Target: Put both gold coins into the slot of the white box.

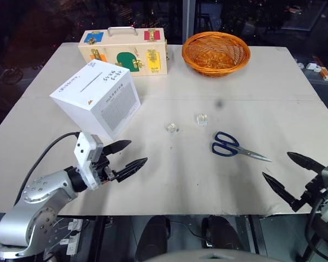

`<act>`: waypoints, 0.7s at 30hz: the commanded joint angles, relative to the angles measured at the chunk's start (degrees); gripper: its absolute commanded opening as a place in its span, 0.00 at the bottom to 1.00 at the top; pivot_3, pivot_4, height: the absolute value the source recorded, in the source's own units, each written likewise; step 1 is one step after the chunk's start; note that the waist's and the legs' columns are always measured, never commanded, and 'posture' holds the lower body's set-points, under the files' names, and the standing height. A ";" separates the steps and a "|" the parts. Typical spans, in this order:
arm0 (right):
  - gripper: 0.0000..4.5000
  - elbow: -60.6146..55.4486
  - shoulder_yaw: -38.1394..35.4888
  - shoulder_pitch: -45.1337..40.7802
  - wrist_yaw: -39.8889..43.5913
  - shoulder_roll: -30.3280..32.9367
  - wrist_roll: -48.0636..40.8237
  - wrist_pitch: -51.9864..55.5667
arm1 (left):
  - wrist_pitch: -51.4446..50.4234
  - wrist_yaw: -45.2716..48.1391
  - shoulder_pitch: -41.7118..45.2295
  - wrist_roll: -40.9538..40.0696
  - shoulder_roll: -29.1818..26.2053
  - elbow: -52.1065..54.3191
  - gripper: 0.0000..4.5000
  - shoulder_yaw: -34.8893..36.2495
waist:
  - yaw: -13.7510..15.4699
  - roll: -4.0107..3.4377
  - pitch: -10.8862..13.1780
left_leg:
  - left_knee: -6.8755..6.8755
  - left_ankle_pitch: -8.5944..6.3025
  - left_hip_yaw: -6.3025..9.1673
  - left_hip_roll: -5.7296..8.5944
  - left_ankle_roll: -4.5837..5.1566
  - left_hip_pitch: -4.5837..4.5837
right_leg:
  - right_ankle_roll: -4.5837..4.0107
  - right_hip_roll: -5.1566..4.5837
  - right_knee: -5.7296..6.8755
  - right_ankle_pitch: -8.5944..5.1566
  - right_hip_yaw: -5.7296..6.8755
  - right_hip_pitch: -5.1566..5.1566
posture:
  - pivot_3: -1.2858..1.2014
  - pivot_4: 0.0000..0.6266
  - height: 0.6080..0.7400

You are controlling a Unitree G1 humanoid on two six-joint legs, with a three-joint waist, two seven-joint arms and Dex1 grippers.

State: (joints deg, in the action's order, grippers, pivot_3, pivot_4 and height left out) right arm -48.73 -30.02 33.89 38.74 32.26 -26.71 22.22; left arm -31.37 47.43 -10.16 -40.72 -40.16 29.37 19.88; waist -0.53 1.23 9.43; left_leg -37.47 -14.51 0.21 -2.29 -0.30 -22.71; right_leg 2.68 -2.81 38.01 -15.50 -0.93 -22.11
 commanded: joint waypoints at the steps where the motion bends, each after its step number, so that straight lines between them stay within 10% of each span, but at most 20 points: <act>1: 1.00 -2.71 -1.58 -2.51 -1.55 2.97 -2.10 3.62 | 1.03 1.69 3.00 -0.89 -0.78 -0.06 0.99 -0.67 | 0.00 0.00 0.00 | 0.00 0.00 0.00 0.00 0.00 0.00 | 0.00 0.00 0.00 0.00 0.00 0.00 | 0.52 0.24 0.90; 12: 1.00 8.47 11.68 -25.77 0.95 22.53 -8.25 24.86 | 3.11 16.75 12.98 -3.18 -6.73 -0.54 0.99 -6.31 | -0.17 0.08 0.04 | -0.03 0.00 -0.02 0.02 0.01 -0.06 | -0.03 0.04 -0.03 0.04 -0.05 -0.03 | 0.52 0.24 0.90; 21: 1.00 26.16 29.15 -37.30 5.74 21.23 1.02 19.18 | 5.45 21.73 11.02 -4.30 -8.31 0.69 0.99 -4.52 | -0.44 0.09 0.11 | 0.04 -0.01 -0.03 0.02 0.02 -0.16 | -0.01 0.03 -0.11 0.03 -0.04 -0.11 | 0.52 0.24 0.90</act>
State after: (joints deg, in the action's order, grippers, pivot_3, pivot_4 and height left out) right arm -23.39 -1.03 -1.99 43.69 53.87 -26.38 42.62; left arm -27.29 67.89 1.61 -44.05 -47.66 28.01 13.34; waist -0.98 1.32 9.53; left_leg -37.43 -14.52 0.18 -2.27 -0.27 -22.86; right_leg 2.67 -2.77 37.93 -15.47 -0.98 -22.22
